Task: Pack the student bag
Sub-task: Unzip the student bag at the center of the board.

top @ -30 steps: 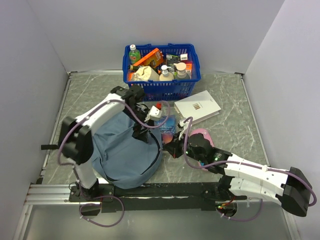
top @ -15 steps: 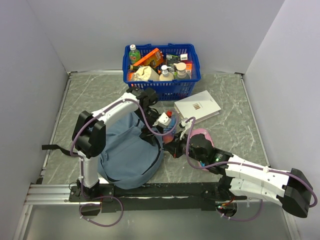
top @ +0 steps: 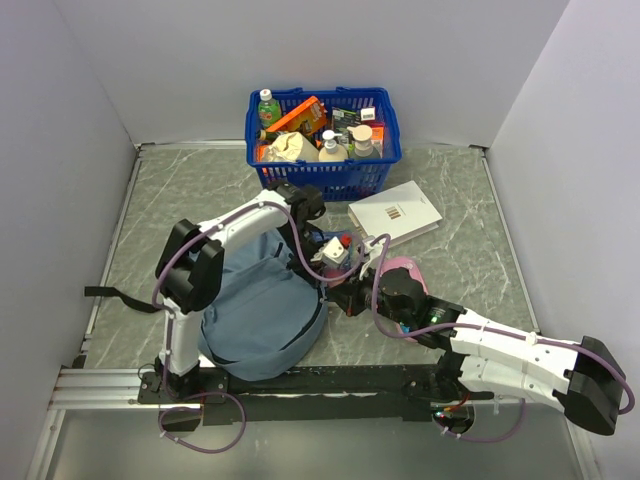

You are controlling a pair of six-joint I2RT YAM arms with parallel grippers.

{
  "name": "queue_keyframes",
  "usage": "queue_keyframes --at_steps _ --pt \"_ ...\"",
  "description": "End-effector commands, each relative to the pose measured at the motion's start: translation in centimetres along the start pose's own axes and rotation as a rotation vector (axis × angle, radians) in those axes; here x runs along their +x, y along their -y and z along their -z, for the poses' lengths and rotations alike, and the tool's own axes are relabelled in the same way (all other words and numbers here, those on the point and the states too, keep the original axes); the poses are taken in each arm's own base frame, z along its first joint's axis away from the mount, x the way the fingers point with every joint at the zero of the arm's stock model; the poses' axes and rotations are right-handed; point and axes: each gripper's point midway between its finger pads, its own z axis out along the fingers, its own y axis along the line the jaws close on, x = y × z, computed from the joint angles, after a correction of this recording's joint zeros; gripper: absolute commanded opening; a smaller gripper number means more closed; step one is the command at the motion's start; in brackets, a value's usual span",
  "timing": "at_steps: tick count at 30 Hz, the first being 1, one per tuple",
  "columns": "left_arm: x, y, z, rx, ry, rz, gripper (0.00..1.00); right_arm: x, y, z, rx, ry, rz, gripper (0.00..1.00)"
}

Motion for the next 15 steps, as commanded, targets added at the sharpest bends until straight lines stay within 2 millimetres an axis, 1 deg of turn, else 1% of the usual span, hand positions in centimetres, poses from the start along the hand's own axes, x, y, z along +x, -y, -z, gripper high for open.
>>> queue_keyframes --at_steps 1,2,3,4,6,7,8,10,11,12,14,15 --pt "-0.2 -0.9 0.4 -0.012 -0.034 0.011 0.05 -2.4 -1.1 0.1 -0.039 0.092 -0.012 0.00" --pt "-0.3 -1.2 1.0 -0.045 -0.044 0.028 0.02 -2.3 -0.9 0.2 -0.032 0.090 -0.011 0.00" --pt "-0.5 -2.3 1.4 -0.092 -0.039 0.016 0.01 -2.3 -0.9 0.2 -0.033 0.088 -0.011 0.00" --pt "-1.0 -2.9 2.2 -0.133 -0.032 0.012 0.01 -2.1 -0.8 0.3 -0.031 0.085 -0.009 0.00" --pt "-1.2 -4.5 3.8 -0.225 -0.010 0.078 0.01 -2.2 -0.8 0.4 -0.031 0.089 -0.003 0.00" --pt "-1.6 -6.2 4.7 -0.294 0.012 0.065 0.01 -2.3 -0.9 0.5 -0.032 0.090 0.000 0.00" --pt "-1.6 -6.8 5.9 -0.344 0.033 0.124 0.01 -2.3 -1.0 0.6 -0.034 0.088 -0.001 0.00" --pt "-1.7 -8.0 7.3 -0.411 0.052 0.133 0.01 -2.3 -1.2 0.8 -0.043 0.089 0.000 0.00" --pt "-1.4 -8.2 8.0 -0.436 0.057 0.177 0.01 -2.0 -1.3 0.9 -0.046 0.079 0.002 0.00" --pt "-0.9 -8.6 8.5 -0.466 0.040 0.197 0.01 -2.2 -1.6 1.0 -0.055 0.080 0.003 0.00" --pt "-0.4 -9.3 9.3 -0.513 0.034 0.238 0.01 -1.9 -1.8 1.2 -0.065 0.071 0.006 0.00" --pt "0.0 -9.5 9.7 -0.537 0.020 0.259 0.01 -1.6 -2.3 1.3 -0.080 0.064 0.010 0.00"
